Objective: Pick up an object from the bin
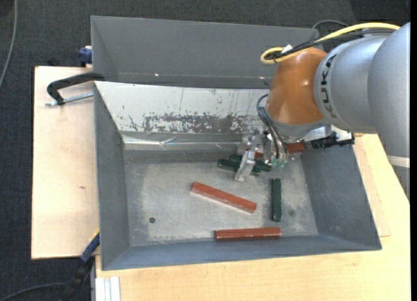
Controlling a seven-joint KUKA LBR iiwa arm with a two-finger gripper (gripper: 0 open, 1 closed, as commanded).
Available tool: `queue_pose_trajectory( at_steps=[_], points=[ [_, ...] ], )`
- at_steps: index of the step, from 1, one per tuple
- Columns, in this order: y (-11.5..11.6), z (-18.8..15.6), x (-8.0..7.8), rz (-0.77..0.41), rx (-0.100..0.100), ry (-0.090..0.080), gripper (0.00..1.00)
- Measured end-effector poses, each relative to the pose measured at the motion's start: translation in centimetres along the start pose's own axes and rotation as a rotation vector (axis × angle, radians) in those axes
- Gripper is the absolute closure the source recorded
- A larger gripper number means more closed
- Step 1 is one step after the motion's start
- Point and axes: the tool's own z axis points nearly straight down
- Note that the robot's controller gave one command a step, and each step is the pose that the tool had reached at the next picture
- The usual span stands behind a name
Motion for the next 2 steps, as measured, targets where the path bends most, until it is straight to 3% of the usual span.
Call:
queue_pose_trajectory(
  at_steps=[2],
  points=[
    [-0.02, -0.71, 0.24, 0.000, 0.002, 0.008, 1.00]
  ],
)
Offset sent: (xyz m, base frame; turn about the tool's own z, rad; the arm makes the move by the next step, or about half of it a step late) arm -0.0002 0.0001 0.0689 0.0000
